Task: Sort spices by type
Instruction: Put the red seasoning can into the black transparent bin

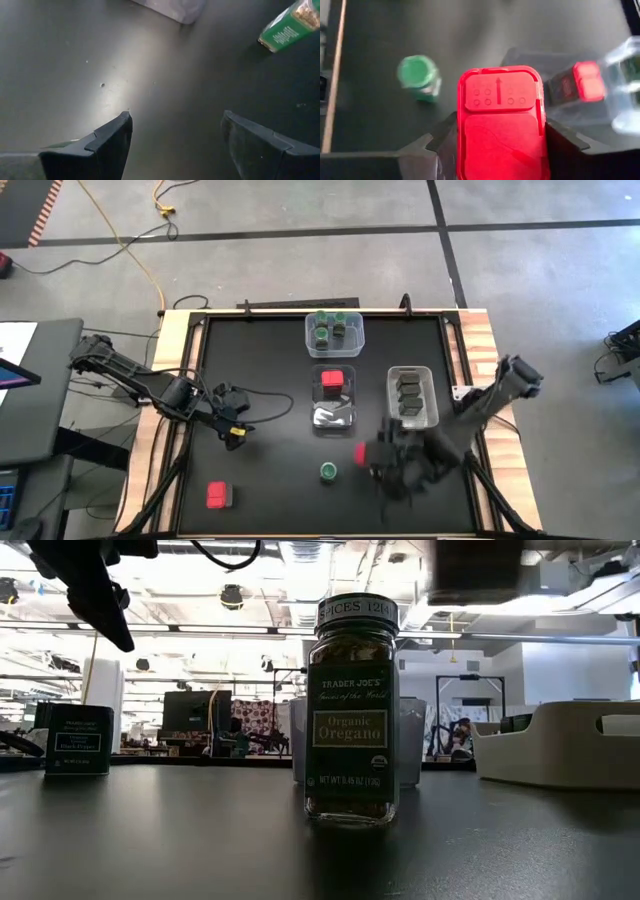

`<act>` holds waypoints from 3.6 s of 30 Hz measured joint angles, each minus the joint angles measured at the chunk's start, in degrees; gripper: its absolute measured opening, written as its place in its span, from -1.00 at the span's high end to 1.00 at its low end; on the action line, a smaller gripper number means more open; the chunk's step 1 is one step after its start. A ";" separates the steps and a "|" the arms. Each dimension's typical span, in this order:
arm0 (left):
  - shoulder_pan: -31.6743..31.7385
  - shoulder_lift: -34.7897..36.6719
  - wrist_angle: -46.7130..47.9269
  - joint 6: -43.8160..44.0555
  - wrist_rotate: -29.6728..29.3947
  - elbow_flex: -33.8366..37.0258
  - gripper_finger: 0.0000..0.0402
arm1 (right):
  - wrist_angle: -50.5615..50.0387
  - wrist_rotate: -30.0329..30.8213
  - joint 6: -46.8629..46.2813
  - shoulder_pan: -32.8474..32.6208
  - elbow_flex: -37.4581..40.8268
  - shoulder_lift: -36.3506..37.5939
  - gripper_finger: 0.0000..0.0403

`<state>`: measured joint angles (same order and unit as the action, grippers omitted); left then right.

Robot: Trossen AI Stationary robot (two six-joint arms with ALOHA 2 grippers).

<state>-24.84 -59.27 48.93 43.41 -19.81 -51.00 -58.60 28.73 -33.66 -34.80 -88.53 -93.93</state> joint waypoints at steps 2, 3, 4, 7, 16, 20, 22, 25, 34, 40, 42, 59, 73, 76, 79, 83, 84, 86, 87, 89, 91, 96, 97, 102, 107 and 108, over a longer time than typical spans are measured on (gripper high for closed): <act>0.00 0.00 -0.02 0.84 0.00 0.00 -0.45 | 1.06 -2.14 8.03 4.70 0.00 1.38 -0.17; 0.00 0.00 -0.02 0.88 0.00 0.00 -0.45 | 1.79 -4.15 12.18 7.28 0.00 1.72 -0.17; 0.00 0.00 -0.02 0.95 0.00 0.00 -0.45 | 2.47 -6.03 16.11 9.65 0.00 1.91 -0.17; 0.00 0.00 -0.39 -0.01 -0.01 0.00 -0.45 | 4.72 -11.06 26.27 16.38 0.96 1.96 -0.17; 0.00 0.00 -2.85 -1.58 -0.15 -0.02 -0.45 | 26.81 -24.39 38.54 28.63 17.72 6.50 -0.17; 0.00 0.00 -4.23 -2.20 -1.98 -0.02 -0.45 | 31.37 -28.66 40.63 31.75 22.09 7.03 -0.17; 0.00 0.00 -4.76 -2.60 -3.67 -0.02 -0.45 | 34.17 -31.33 40.72 33.33 23.83 6.66 -0.17; 0.02 0.00 -5.87 -4.30 -5.26 -0.02 -0.45 | 35.23 -32.96 40.86 35.26 24.33 4.98 -0.17; 0.02 0.00 -6.34 -4.83 -5.24 -0.02 -0.45 | 37.93 -37.25 41.20 36.79 24.40 -2.04 -0.17; 0.02 0.01 -6.34 -5.15 -5.07 -0.02 -0.45 | 38.59 -37.11 40.80 37.23 24.39 -4.49 -0.17; 0.02 0.00 -6.34 -5.13 -5.07 -0.02 -0.45 | 39.09 -36.68 40.75 37.55 24.39 -4.94 -0.17; 0.02 0.00 -6.31 -5.06 -5.01 -0.02 -0.45 | 38.47 -36.48 42.62 40.62 24.35 -4.81 -0.21; 0.02 0.00 -6.29 -5.06 -5.01 -0.02 -0.45 | 38.42 -36.26 41.62 41.69 24.35 -4.81 -0.22; 0.02 0.01 -6.29 -5.06 -5.01 -0.02 -0.45 | 38.50 -36.28 40.82 41.65 24.35 -4.81 -0.22; 0.02 0.00 -6.29 -5.06 -5.01 -0.02 -0.45 | 38.62 -36.26 40.75 41.71 24.35 -4.81 -0.22; 0.02 0.00 -6.29 -5.06 -5.01 -0.02 -0.45 | 38.71 -36.24 40.75 41.59 24.35 -4.81 -0.22; 0.02 0.00 -6.29 -5.06 -5.01 -0.02 -0.45 | 38.85 -36.24 40.74 41.59 24.35 -4.81 -0.22; 0.02 0.00 -6.29 -5.06 -5.01 -0.02 -0.45 | 39.35 -36.24 40.73 41.57 24.35 -4.81 -0.22; 0.02 0.00 -6.29 -5.06 -5.01 -0.02 -0.45 | 39.53 -36.24 40.73 41.57 24.35 -4.81 -0.22; 0.02 0.00 -6.29 -5.06 -5.01 -0.02 -0.45 | 39.75 -36.23 40.68 41.59 24.35 -4.81 -0.22; 0.02 0.00 -6.29 -5.06 -5.01 -0.02 -0.45 | 39.74 -36.21 40.81 41.59 24.35 -4.81 -0.22; 0.02 0.00 -6.29 -5.06 -5.02 -0.02 -0.45 | 39.06 -36.21 40.99 41.59 24.35 -4.81 -0.22; 0.02 0.00 -6.29 -5.06 -5.03 -0.02 -0.45 | 39.05 -36.21 40.99 41.59 24.35 -4.81 -0.22; 0.02 0.00 -6.29 -5.06 -5.01 -0.02 -0.45 | 39.03 -36.21 40.65 41.54 24.35 -4.81 -0.22; 0.02 0.00 -6.29 -5.06 -5.03 -0.02 -0.45 | 39.15 -36.21 40.60 41.54 24.35 -4.81 -0.22; 0.02 0.02 -6.29 -5.06 -5.01 -0.02 -0.45 | 39.18 -36.21 40.60 41.54 24.35 -4.81 -0.22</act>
<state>-24.82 -59.25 42.63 38.35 -24.82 -51.03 -19.42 -7.49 6.94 6.74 -64.18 -98.74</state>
